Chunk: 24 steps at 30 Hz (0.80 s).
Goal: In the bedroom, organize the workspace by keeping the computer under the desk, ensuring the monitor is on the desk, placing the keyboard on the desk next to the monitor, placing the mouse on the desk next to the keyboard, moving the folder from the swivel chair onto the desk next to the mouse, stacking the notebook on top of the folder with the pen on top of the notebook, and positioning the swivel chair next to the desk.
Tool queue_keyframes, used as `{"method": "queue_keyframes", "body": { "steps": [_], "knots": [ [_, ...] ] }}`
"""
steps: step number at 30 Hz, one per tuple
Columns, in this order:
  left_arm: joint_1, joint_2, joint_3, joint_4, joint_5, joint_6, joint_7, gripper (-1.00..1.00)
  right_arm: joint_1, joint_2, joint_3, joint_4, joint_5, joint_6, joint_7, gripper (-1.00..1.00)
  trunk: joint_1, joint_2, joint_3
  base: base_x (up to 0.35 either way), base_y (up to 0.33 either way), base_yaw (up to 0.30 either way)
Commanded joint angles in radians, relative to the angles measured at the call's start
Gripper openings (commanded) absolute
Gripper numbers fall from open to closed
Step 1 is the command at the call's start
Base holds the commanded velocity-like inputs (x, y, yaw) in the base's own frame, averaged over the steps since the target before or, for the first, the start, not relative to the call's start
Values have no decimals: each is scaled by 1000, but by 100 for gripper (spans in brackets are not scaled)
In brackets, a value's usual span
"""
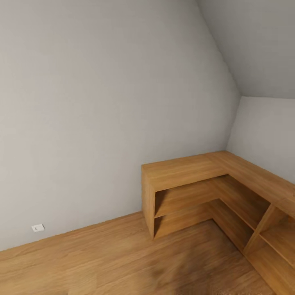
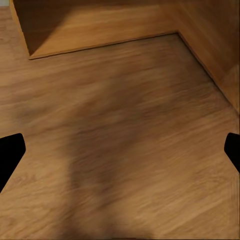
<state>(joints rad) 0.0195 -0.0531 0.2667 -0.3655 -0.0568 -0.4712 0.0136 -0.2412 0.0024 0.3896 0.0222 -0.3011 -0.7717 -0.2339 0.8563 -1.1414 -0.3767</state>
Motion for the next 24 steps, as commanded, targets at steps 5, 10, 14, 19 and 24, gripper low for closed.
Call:
{"method": "queue_keyframes", "body": {
  "steps": [5, 10, 14, 19, 24],
  "knots": [
    [0, -1, 3, 1, -7, 3, 0, 100, -1, -1, 9, 1, -82, 5, -2, 100, 0, -1, 0, 0, 0, -243],
    [0, -2, 2, 3, -6, 8, 0, 100, -1, -1, 10, 1, -108, 8, -1, 100, -15, 27, 13, 0, 0, -192],
    [0, -2, 1, 4, -6, 9, 0, 100, -1, -1, 10, 0, -114, 9, -1, 100, -31, 55, 25, 0, 0, -108],
    [0, -1, 2, 5, -4, 9, 0, 100, -1, -1, 11, -1, -117, 9, -1, 100, -50, 90, 41, 0, 0, -33],
    [0, -1, 3, 5, -2, 8, 0, 100, -1, 0, 11, -1, -117, 9, -1, 100, -69, 125, 57, 0, 0, -12]
  ]
}}
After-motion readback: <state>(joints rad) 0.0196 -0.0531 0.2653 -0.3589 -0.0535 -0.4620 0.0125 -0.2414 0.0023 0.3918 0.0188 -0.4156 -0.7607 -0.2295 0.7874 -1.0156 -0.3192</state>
